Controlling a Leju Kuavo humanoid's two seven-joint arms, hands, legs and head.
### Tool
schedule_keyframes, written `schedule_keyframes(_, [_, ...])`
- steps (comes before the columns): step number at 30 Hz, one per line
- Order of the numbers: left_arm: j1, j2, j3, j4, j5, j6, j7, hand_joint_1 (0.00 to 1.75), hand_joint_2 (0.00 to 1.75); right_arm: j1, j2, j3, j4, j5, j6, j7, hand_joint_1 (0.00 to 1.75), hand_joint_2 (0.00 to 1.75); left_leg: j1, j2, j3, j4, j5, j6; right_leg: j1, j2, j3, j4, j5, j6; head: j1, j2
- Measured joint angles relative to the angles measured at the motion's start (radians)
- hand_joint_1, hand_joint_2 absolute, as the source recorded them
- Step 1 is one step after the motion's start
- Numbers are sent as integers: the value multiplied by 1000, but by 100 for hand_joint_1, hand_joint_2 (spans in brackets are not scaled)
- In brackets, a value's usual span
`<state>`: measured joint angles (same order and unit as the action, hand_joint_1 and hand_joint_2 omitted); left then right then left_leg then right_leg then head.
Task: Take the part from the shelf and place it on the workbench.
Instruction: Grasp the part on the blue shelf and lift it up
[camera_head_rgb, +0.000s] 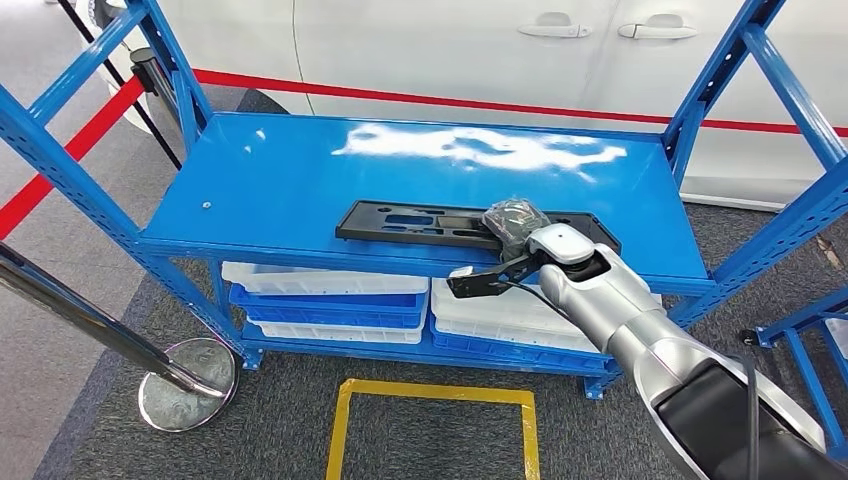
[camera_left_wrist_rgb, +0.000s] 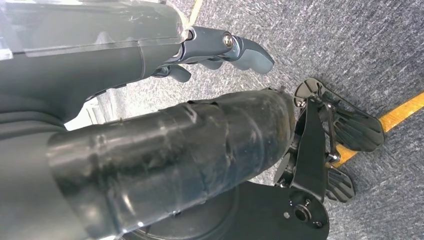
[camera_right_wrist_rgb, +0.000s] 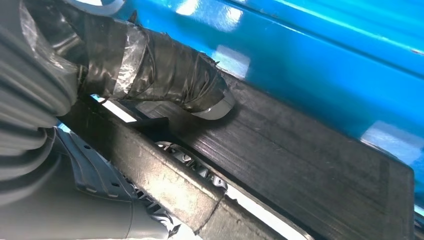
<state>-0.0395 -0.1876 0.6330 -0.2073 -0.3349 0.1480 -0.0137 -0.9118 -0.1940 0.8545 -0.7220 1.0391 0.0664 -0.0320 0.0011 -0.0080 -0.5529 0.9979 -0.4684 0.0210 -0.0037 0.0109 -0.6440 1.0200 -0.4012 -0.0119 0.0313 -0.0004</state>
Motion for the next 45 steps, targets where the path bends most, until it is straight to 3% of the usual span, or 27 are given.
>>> schedule_keyframes(7, [0, -3, 3, 0, 0, -3, -7, 0, 0, 17, -13, -2, -29, 1, -11, -4, 175, 175, 0, 0, 0, 0, 0, 0, 0, 0, 0, 0, 0, 0, 0, 0])
schedule_keyframes(13, [0, -4, 15, 0, -3, -18, -31, 0, 0, 63, -25, -18, -147, -20, -8, -38, 175, 175, 0, 0, 0, 0, 0, 0, 0, 1, 0, 0, 0, 0, 0, 0])
schedule_keyframes(17, [0, -4, 24, 0, -12, -18, -39, 0, 175, 89, -31, -28, -215, -27, 0, -45, 175, 175, 0, 1, 0, 0, -1, -1, 0, 2, -1, 0, 0, 0, 0, 0])
schedule_keyframes(20, [3, -4, 25, 0, -30, -33, -87, 0, 175, 123, -45, -43, -305, -63, -7, -71, 175, 175, 0, 0, -1, 0, -1, -1, 0, 1, -1, 0, 0, 0, 0, 0])
schedule_keyframes(23, [8, 0, 25, 0, -53, -54, -202, 0, 175, 185, -79, -69, -480, -114, -10, -98, 175, 175, 0, 0, -1, 0, -1, -1, 0, 1, -2, 0, -1, 0, 0, 0])
schedule_keyframes(27, [14, 15, 17, 0, -88, -115, -290, 0, 0, 256, -145, -97, -741, -189, 5, -129, 175, 175, 0, 0, -3, 0, -2, -1, 0, 0, -3, 0, -2, 2, 0, 0])
schedule_keyframes(31, [16, 28, 15, 0, -80, -142, -278, 0, 0, 271, -203, -117, -921, -243, 39, -152, 175, 175, 0, 0, -3, 0, -3, -1, 0, 0, -3, 0, -2, 2, 0, 0])
schedule_keyframes(35, [17, 35, 17, 0, -71, -161, -277, 0, 175, 284, -242, -125, -1005, -253, 48, -169, 175, 175, 0, 0, -3, 0, -3, -1, -1, 0, -3, 0, -2, 2, 0, 0])
schedule_keyframes(45, [17, 50, 34, 0, -72, -147, -289, 0, 175, 326, -309, -150, -1165, -315, -30, -201, 175, 175, 0, 0, -3, 1, -3, 0, -1, 0, -3, 0, -2, 2, 0, 0])
